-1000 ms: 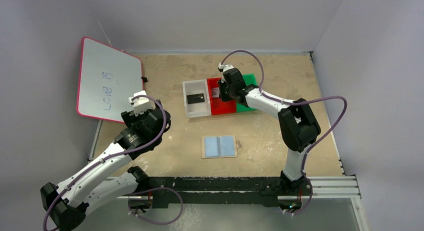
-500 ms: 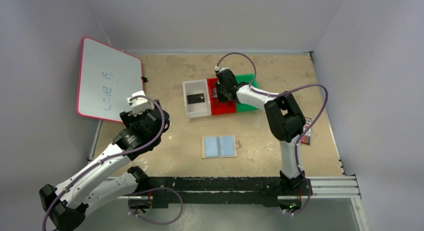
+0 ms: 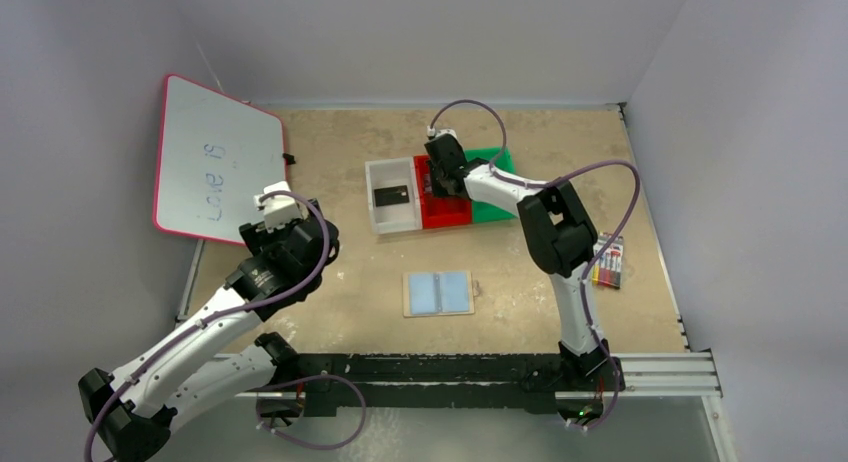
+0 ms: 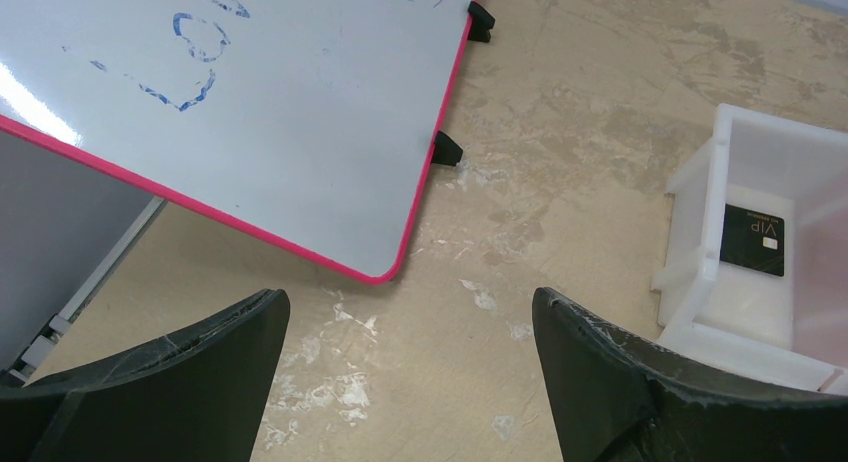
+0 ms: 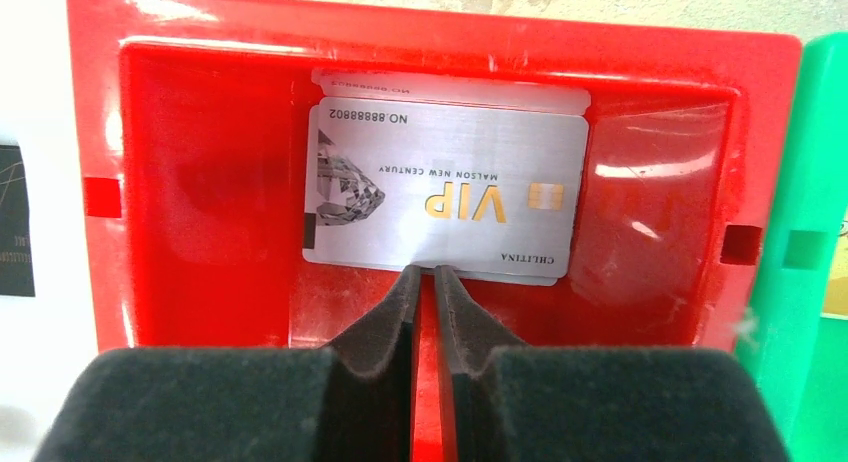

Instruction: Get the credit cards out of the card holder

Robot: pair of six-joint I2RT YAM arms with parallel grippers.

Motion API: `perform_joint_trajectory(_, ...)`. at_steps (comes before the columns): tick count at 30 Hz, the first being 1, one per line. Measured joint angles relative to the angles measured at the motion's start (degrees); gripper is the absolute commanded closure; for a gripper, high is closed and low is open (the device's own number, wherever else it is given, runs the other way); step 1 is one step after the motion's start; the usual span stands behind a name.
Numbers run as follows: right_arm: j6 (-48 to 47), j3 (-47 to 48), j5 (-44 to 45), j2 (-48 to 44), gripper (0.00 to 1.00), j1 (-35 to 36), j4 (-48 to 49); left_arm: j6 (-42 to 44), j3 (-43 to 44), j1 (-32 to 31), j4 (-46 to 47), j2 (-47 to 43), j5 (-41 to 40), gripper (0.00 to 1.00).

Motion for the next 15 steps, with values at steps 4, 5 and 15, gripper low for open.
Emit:
perform_joint_trajectory(4,0.0,0.0,1.1,0.0,0.84,0.0,-0.2,0.0,0.0,0.0,0.0,0.1,0.0,0.08)
perform_joint_trajectory(5,0.0,0.0,1.2,0.0,0.80,0.1,-0.2,0.0,0.0,0.0,0.0,0.1,0.0,0.08)
perform_joint_trajectory(15,-0.6,-4.5,1.5,-10.6,0.53,2.8,-0.9,0.0,0.1,0.0,0.0,0.9,0.0,0.09)
